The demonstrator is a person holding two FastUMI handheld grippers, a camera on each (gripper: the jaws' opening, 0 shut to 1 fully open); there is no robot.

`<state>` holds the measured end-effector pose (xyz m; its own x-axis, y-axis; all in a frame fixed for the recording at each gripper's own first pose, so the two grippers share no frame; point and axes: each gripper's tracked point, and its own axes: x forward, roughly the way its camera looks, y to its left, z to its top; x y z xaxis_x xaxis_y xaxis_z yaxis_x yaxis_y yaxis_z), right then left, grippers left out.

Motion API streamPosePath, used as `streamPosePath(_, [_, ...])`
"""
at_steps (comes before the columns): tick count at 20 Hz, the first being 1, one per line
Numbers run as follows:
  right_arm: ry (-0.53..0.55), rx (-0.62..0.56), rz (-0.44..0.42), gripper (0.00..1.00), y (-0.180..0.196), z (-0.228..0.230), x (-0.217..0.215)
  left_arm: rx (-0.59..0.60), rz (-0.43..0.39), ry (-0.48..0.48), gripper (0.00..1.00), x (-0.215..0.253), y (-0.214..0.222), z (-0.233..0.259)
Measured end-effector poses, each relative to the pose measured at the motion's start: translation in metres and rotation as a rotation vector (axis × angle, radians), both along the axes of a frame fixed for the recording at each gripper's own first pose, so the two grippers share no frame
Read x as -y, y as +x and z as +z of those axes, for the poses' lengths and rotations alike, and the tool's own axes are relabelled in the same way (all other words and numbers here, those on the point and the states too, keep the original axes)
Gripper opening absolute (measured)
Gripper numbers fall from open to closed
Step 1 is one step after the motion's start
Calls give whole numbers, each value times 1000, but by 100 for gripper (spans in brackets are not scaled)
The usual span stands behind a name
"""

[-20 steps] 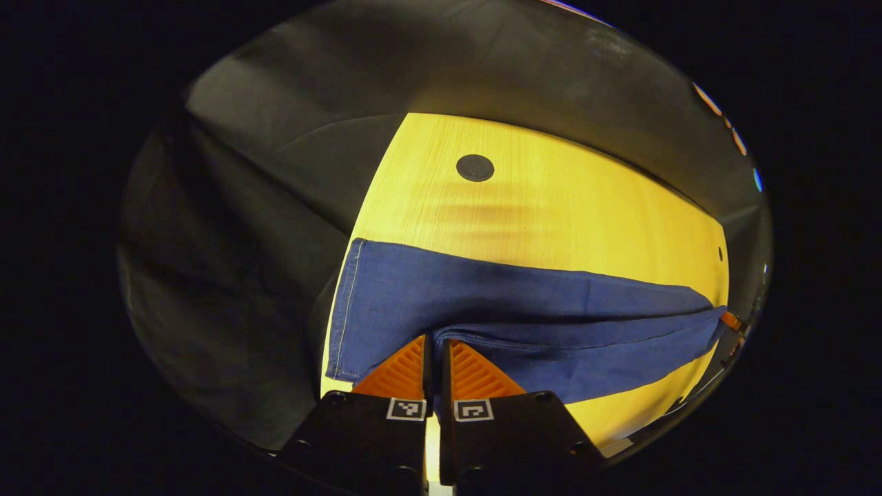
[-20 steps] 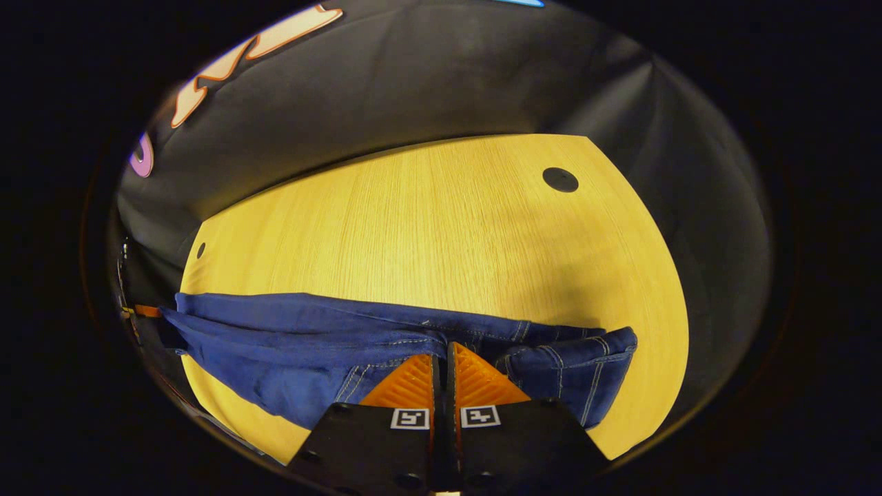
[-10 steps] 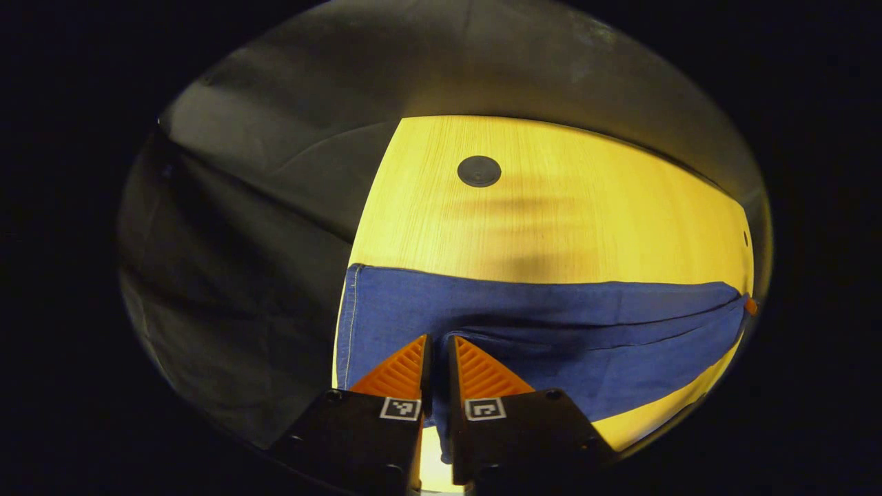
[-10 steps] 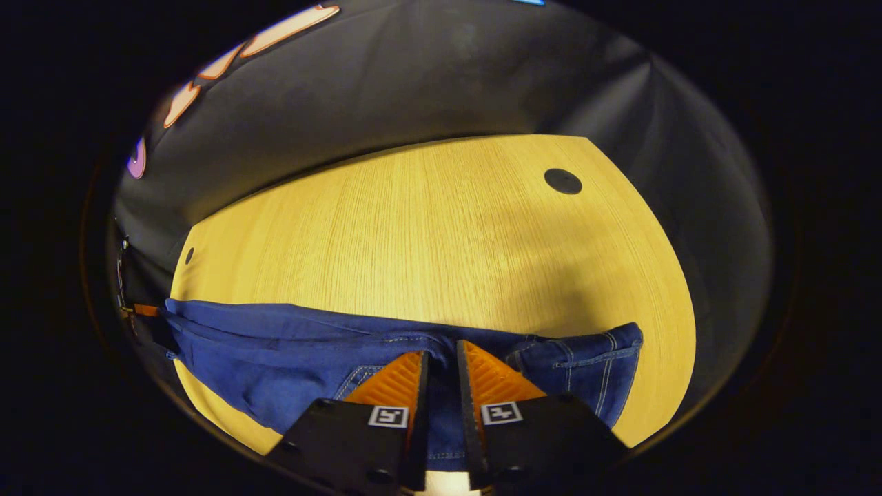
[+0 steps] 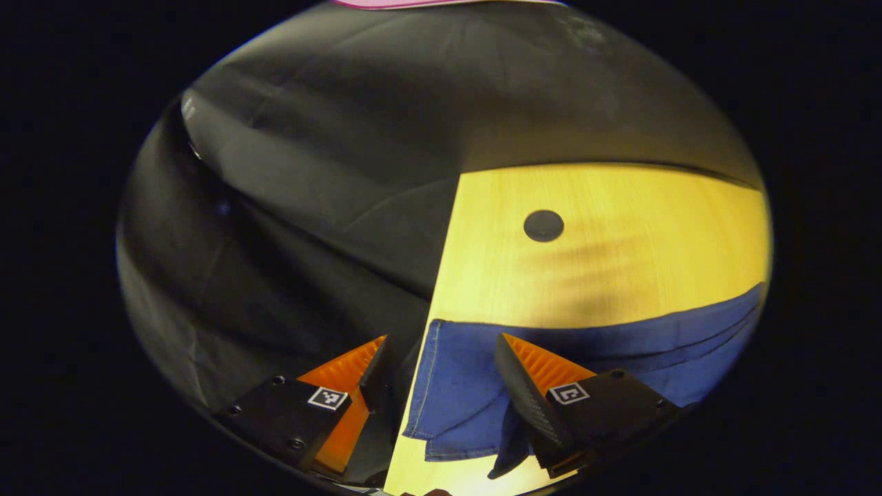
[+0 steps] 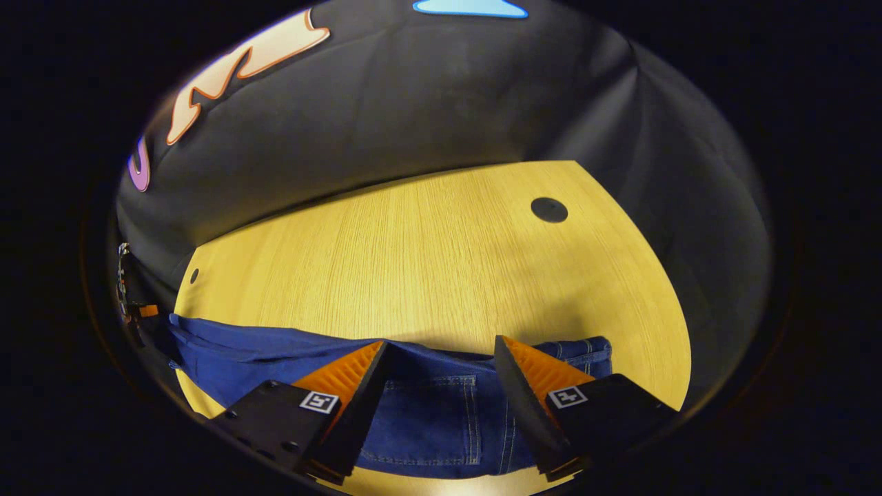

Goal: Grasp the waist and the cuffs of the jeans and fold them to make the two legs overlap; first hold the waist and fold one-third of the jeans toward the cuffs, then hold the cuffs and fold the remaining one-third in the same direction to finish folding.

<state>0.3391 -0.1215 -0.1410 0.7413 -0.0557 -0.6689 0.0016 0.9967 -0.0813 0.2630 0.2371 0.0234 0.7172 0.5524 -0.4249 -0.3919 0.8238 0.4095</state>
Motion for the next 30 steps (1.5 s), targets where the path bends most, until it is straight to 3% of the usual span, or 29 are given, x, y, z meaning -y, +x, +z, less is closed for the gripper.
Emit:
streamPosePath(1, [10,25,-5,99,1,7,2,17,-14,-13,90,4,1,0])
streamPosePath(4, [38,83,-46,99,-6,36,18,50,-63,20,90,1,-2,6])
streamPosePath(6, [62,111,-93,96,-23,49,37,60,-107,60,90,3,-1,3])
streamPosePath(8, [89,108,-149,99,-46,48,59,65,-150,71,91,8,-3,2])
streamPosePath(11, [126,77,-209,95,-92,36,83,109,-205,14,90,22,-7,15])
streamPosePath(14, [133,19,-247,99,-128,12,104,153,-223,-60,90,19,-4,27])
streamPosePath(18, [157,-13,-261,95,-146,-8,117,223,-226,-91,91,23,-8,44])
streamPosePath(20, [163,-35,-258,99,-146,-17,122,233,-216,-101,90,23,-9,41])
streamPosePath(21, [165,-45,-256,95,-145,-22,124,233,-208,-121,90,24,-7,39])
streamPosePath(24, [175,-67,-240,99,-139,-31,127,229,-167,-168,91,19,-5,37])
streamPosePath(25, [180,-79,-233,94,-140,-33,126,231,-152,-175,91,18,-3,39])
streamPosePath(28, [148,-124,-206,94,-140,-53,130,233,-106,-144,91,16,-2,42])
streamPosePath(29, [139,-107,-190,98,-135,-52,131,244,-94,-124,91,16,1,44])
streamPosePath(30, [132,-106,-172,93,-130,-54,131,254,-82,-114,91,18,2,46])
